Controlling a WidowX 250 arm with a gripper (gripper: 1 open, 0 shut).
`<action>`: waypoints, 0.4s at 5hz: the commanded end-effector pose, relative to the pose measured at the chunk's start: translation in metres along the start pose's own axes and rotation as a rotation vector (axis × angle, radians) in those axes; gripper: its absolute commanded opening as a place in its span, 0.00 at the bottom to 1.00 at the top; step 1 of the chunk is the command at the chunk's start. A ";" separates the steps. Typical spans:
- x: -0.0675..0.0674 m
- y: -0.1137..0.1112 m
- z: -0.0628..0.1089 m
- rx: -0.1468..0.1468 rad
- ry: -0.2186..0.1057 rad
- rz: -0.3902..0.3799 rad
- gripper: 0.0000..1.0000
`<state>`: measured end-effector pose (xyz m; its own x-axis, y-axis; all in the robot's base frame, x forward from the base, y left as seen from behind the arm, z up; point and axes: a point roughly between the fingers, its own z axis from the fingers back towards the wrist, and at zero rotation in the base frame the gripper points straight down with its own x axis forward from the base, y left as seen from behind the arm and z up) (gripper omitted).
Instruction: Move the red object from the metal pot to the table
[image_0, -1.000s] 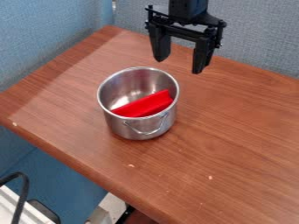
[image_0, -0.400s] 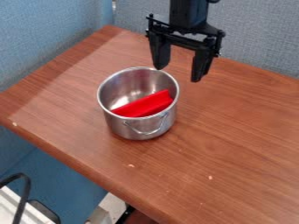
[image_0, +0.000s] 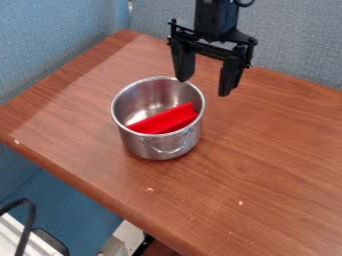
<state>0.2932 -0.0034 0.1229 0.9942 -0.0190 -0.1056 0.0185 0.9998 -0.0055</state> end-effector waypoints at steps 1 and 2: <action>0.006 0.007 0.012 -0.001 -0.043 0.022 1.00; 0.007 0.008 0.012 -0.003 -0.044 0.024 1.00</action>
<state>0.2948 -0.0003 0.1224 0.9942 -0.0098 -0.1071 0.0093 0.9999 -0.0057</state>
